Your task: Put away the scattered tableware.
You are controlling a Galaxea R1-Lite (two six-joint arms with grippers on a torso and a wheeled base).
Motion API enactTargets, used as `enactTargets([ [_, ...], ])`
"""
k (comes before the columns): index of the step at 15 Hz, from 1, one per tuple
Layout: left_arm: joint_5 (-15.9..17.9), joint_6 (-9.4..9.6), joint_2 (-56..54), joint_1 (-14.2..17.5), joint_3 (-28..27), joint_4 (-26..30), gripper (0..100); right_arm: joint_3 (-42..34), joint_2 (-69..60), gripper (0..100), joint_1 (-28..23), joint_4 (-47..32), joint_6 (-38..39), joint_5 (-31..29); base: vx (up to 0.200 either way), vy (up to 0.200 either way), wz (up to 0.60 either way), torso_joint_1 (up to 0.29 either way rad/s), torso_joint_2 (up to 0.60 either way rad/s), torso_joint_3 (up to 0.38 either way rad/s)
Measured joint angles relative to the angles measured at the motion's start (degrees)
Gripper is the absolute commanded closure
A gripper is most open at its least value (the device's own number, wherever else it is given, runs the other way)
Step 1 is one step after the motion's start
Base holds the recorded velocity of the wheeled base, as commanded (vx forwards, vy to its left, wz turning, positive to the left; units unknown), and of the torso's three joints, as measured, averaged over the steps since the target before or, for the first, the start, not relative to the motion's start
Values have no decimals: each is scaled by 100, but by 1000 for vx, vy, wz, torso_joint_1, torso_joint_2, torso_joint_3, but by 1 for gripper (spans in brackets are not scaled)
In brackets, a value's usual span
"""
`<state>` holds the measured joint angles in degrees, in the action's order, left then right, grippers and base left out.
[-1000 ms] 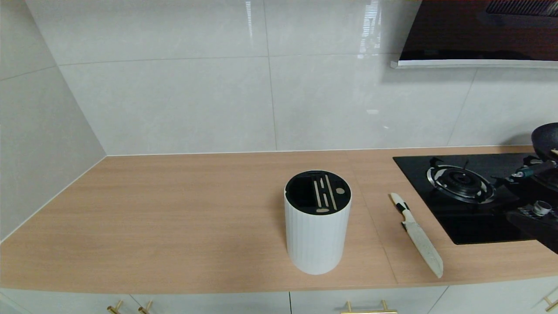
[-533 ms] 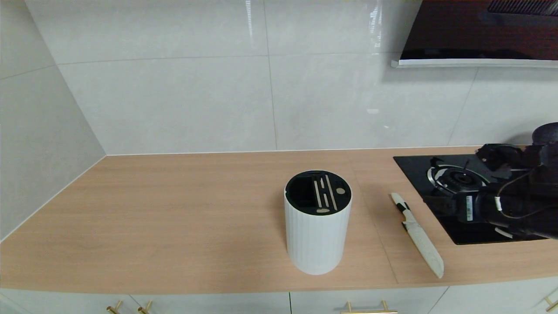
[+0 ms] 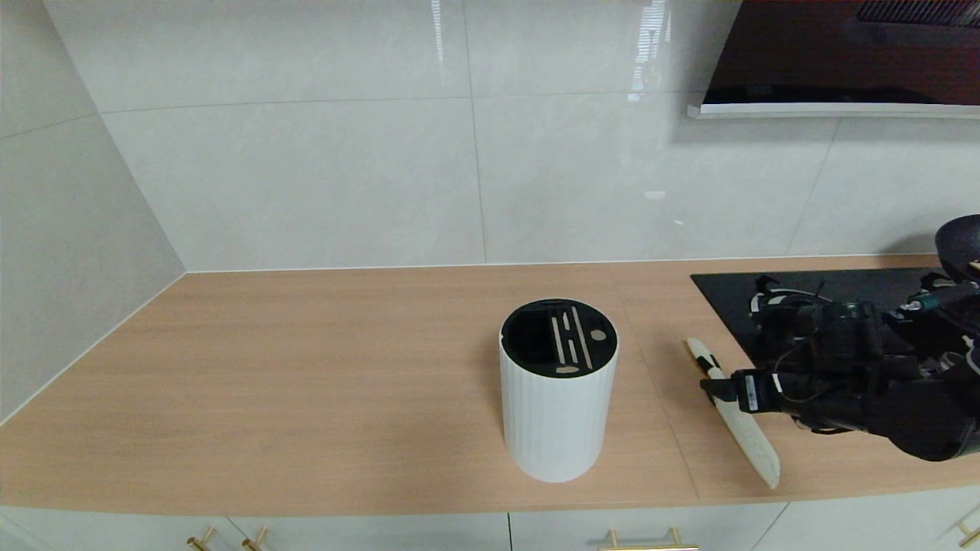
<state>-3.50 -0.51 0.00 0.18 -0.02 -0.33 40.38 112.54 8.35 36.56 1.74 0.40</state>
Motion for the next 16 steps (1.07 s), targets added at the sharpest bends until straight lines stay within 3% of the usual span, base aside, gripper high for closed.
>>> enactTargets([
  [16, 0, 0, 0, 2, 0, 1, 0, 226, 1323, 0, -146, 994, -85, -474, 0, 0, 0, 0, 0, 0],
])
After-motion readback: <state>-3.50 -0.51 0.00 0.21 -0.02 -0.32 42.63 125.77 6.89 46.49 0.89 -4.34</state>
